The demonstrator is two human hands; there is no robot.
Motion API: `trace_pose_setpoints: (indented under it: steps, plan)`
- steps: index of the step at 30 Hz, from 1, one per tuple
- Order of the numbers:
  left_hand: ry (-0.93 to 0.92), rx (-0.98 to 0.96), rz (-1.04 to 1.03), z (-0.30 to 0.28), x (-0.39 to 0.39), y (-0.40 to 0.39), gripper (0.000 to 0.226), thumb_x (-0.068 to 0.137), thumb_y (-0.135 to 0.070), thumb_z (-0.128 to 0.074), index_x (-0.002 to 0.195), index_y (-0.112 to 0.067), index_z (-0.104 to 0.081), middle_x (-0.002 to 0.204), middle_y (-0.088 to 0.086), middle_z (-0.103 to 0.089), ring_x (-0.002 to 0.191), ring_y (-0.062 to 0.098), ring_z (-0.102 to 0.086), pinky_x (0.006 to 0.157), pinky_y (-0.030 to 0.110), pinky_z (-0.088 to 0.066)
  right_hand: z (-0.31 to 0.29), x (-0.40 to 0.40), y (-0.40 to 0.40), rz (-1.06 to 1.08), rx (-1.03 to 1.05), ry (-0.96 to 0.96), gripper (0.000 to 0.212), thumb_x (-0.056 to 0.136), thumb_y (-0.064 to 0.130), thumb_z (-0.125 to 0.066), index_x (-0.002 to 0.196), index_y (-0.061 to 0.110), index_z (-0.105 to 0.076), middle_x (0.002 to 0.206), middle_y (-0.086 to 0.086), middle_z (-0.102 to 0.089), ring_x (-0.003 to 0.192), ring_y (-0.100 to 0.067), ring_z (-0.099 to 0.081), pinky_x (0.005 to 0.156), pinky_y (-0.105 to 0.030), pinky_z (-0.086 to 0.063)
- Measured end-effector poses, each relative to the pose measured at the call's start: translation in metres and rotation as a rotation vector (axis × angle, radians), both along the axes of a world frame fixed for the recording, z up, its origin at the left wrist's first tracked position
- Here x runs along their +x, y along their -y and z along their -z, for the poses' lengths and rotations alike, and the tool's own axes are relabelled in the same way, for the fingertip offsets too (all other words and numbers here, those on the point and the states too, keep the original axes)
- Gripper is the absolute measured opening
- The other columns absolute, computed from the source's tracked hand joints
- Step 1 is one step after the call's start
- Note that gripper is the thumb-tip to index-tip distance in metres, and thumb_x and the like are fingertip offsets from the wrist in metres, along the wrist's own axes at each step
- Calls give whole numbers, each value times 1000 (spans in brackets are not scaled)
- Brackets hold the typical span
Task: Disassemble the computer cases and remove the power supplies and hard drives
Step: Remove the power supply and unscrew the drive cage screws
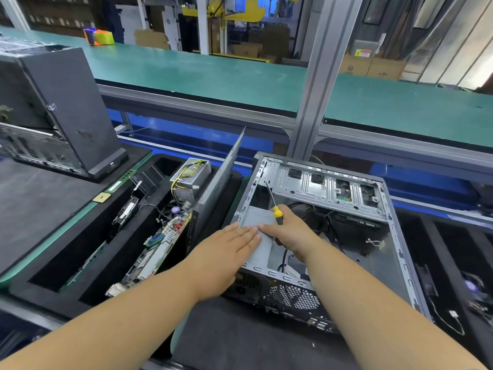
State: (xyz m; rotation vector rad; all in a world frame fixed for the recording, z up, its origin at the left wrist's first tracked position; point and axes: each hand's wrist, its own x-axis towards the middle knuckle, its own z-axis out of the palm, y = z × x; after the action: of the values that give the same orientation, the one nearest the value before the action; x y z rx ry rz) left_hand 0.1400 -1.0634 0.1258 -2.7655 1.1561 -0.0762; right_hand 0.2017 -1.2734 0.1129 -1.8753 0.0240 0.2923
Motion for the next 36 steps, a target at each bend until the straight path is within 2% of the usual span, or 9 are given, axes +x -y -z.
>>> trace_pose_setpoints:
  steps: [3,6,10,14,20,25,28,32,36]
  plan:
    - [56,22,10,-12,4,3,96,81,-29,-68,157,-11,-12,164,8,-15,150,21,-17,117,40,17,1,3,3,9,57,-17,29,85,29,-76,107,22,-57,95,-2,-66,76,-12,-60,61,-25,-47]
    - [40,1,-62,-9,4,4,91,88,-25,-61,158,-15,-3,166,4,-6,152,21,-7,114,40,24,-1,10,2,75,109,-36,24,89,24,-73,107,21,-58,91,-2,-64,71,-12,-57,61,-26,-46]
    - [25,-79,-124,6,-1,5,86,93,-13,-48,156,-16,11,165,3,10,152,18,8,108,29,30,2,14,1,87,109,-8,25,88,26,-74,106,24,-56,98,-4,-66,79,-15,-63,67,-30,-51]
    - [-3,-117,-104,7,4,0,88,93,-10,-52,156,-22,8,164,-2,10,152,15,7,111,26,26,2,10,4,62,135,-7,40,81,27,-80,111,20,-55,108,-8,-67,95,-21,-67,76,-34,-56]
    - [-4,-102,-108,6,9,-2,94,92,-16,-57,155,-19,13,164,-1,11,151,13,6,109,20,26,1,11,4,45,128,42,32,83,20,-79,104,21,-55,99,-2,-66,86,-14,-64,69,-25,-51]
    - [-22,-111,-93,10,9,-4,94,92,-18,-57,154,-22,13,164,-3,10,151,12,7,116,23,19,4,14,4,48,117,54,34,82,20,-80,105,16,-57,103,-9,-68,93,-22,-65,85,-39,-56]
    - [-59,-164,-95,10,7,-3,101,86,-27,-67,156,-24,6,164,-4,9,151,12,6,118,24,16,2,16,1,64,131,31,33,83,20,-79,108,14,-58,106,-11,-68,94,-25,-66,82,-39,-57]
    - [20,-183,-73,6,3,1,103,73,-15,-77,156,-14,-16,163,5,-16,150,22,-19,121,30,2,-2,15,1,112,119,26,35,83,19,-79,111,11,-59,107,-13,-68,97,-27,-67,84,-40,-58]
    - [76,-169,-31,1,2,0,107,48,-14,-91,145,-6,-46,148,11,-47,135,26,-49,112,43,-38,-2,10,4,99,99,64,33,81,20,-81,105,17,-59,105,-6,-68,95,-21,-67,83,-35,-57]
